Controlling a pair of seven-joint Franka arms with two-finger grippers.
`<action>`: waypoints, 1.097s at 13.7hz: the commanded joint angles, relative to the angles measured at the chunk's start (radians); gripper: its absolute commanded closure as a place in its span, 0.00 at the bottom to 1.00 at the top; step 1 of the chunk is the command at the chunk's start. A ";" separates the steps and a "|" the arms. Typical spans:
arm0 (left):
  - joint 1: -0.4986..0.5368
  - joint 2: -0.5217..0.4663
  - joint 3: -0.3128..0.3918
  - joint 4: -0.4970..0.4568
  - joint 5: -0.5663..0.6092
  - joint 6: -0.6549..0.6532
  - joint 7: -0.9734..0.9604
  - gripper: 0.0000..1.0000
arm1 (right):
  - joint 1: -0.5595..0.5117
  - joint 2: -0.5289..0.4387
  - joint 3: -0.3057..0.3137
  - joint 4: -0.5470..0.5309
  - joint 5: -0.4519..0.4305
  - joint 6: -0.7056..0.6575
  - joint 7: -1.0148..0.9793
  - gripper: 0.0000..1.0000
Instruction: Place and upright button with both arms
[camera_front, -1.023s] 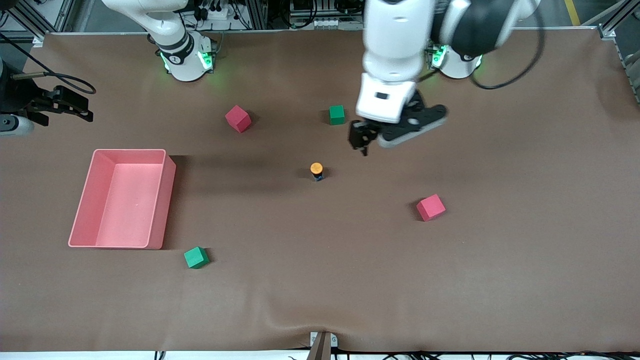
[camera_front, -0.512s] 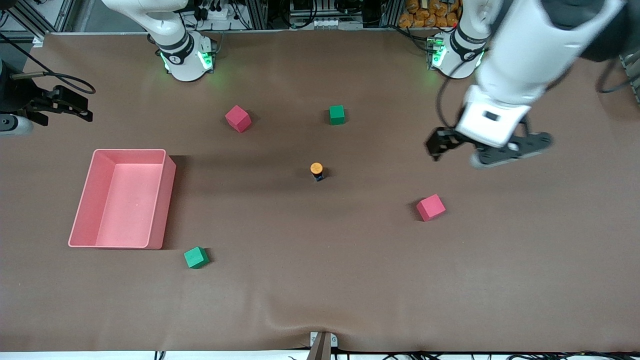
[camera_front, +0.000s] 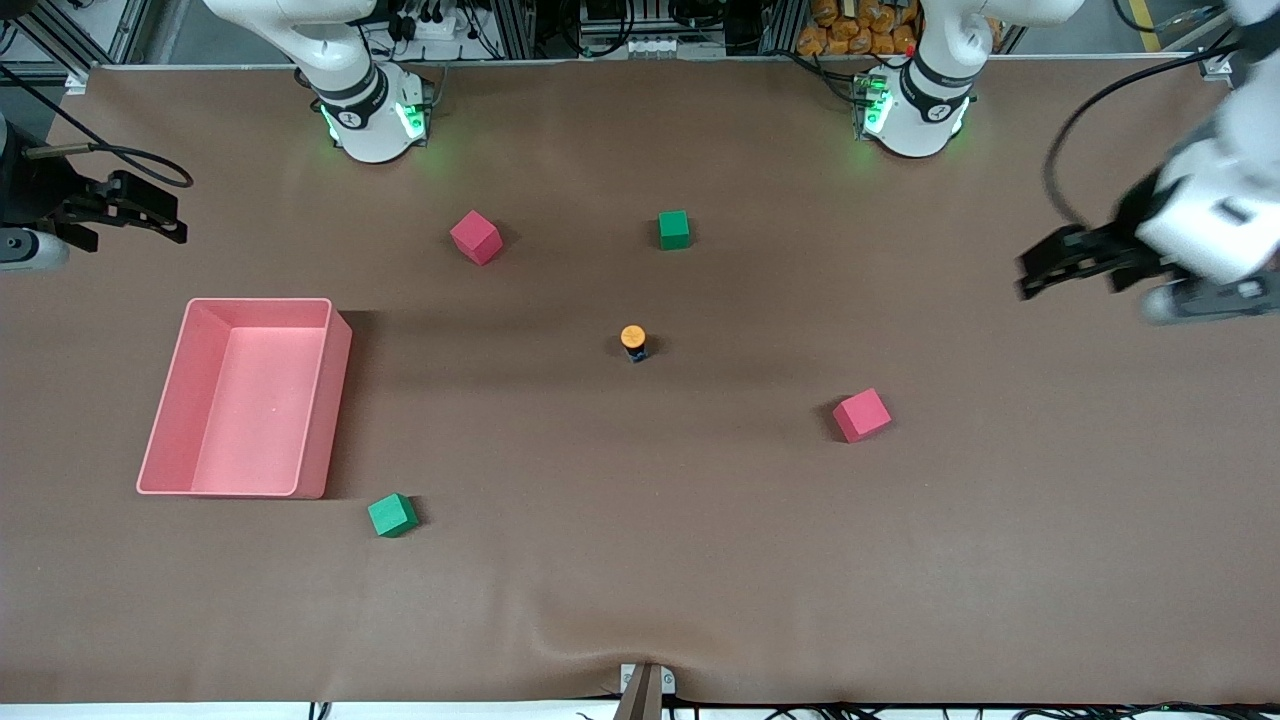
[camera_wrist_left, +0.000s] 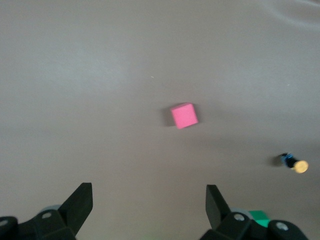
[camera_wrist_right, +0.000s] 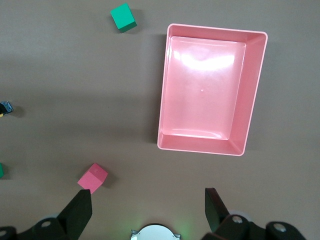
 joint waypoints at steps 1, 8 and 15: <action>0.130 -0.042 -0.012 -0.021 -0.021 -0.021 0.198 0.00 | 0.000 -0.003 0.001 0.009 0.006 -0.011 0.005 0.00; 0.162 -0.074 -0.014 -0.024 -0.002 -0.088 0.231 0.00 | 0.000 -0.003 0.001 0.009 0.008 -0.009 0.005 0.00; 0.155 -0.045 -0.040 -0.057 -0.005 -0.079 0.212 0.00 | 0.002 0.001 0.001 0.007 0.008 -0.004 0.005 0.00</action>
